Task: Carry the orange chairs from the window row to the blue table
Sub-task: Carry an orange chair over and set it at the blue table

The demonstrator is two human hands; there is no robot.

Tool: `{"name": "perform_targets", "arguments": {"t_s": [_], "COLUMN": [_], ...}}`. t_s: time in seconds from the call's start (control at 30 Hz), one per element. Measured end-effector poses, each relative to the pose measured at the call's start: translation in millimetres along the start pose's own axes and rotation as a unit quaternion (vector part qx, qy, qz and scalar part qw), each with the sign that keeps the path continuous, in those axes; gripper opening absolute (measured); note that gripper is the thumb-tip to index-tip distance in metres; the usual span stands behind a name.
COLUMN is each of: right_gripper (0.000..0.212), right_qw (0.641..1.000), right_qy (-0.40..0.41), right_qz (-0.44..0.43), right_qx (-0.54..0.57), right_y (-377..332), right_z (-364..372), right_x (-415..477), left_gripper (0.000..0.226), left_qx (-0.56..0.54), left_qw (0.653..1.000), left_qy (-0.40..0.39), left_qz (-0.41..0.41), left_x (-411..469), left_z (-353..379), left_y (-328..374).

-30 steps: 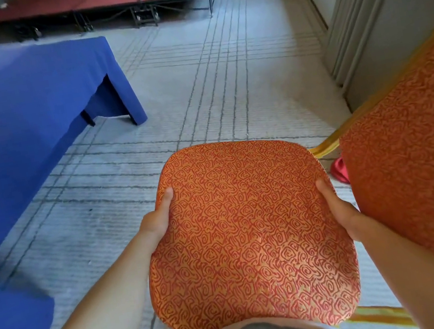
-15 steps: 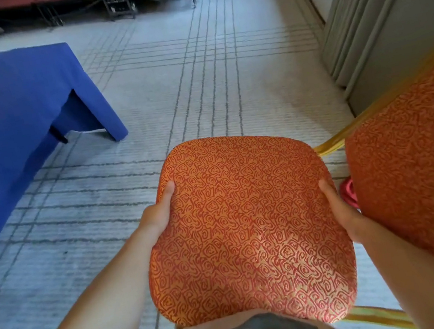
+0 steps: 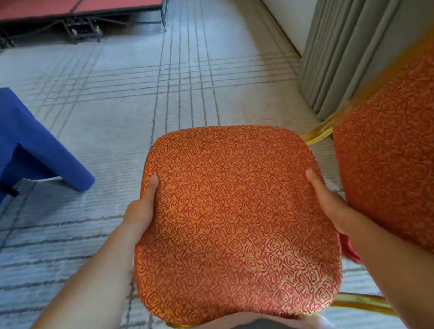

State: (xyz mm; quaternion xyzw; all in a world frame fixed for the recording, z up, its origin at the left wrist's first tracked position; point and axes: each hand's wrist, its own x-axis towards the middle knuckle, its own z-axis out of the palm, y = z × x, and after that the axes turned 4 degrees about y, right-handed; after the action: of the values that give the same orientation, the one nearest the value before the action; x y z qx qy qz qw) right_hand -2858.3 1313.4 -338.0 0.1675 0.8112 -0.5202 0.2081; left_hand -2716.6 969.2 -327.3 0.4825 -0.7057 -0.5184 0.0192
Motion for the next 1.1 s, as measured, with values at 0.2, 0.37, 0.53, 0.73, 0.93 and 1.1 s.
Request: {"name": "perform_targets", "arguments": {"t_s": [0.2, 0.37, 0.53, 0.73, 0.93, 1.1], "right_gripper": [0.083, 0.08, 0.128, 0.133, 0.144, 0.139], "right_qw": [0.998, 0.996, 0.991, 0.98, 0.979, 0.978], "right_qy": [-0.043, -0.08, -0.125, -0.179, -0.188, -0.197], "right_qz": [0.043, 0.009, 0.021, 0.038, 0.024, -0.012], "right_qx": [-0.025, -0.045, -0.053, -0.076, -0.081, -0.071], "right_y": [-84.9, -179.9, -229.3, -273.0, -365.7, -452.2], "right_z": [46.2, 82.7, 131.3, 209.2, 312.0, 408.5], "right_x": [114.6, 214.8, 306.8, 414.2, 445.3, 474.9], "left_gripper": [0.119, 0.128, 0.109, 0.123, 0.129, 0.132], "left_qx": [-0.025, -0.058, -0.062, -0.063, -0.06, -0.066], "left_qw": [0.998, 0.992, 0.987, 0.984, 0.98, 0.982], "left_qy": [0.015, 0.026, 0.069, 0.103, 0.103, 0.108], "left_qz": [-0.059, -0.106, -0.131, -0.129, -0.156, -0.142], "left_x": [101.0, 186.7, 254.8, 339.7, 458.6, 564.5], "left_z": [23.6, 39.2, 35.1, 9.3, -29.9, -93.6], "left_y": [58.0, 120.4, 169.4, 209.0, 243.6, 291.1]}}
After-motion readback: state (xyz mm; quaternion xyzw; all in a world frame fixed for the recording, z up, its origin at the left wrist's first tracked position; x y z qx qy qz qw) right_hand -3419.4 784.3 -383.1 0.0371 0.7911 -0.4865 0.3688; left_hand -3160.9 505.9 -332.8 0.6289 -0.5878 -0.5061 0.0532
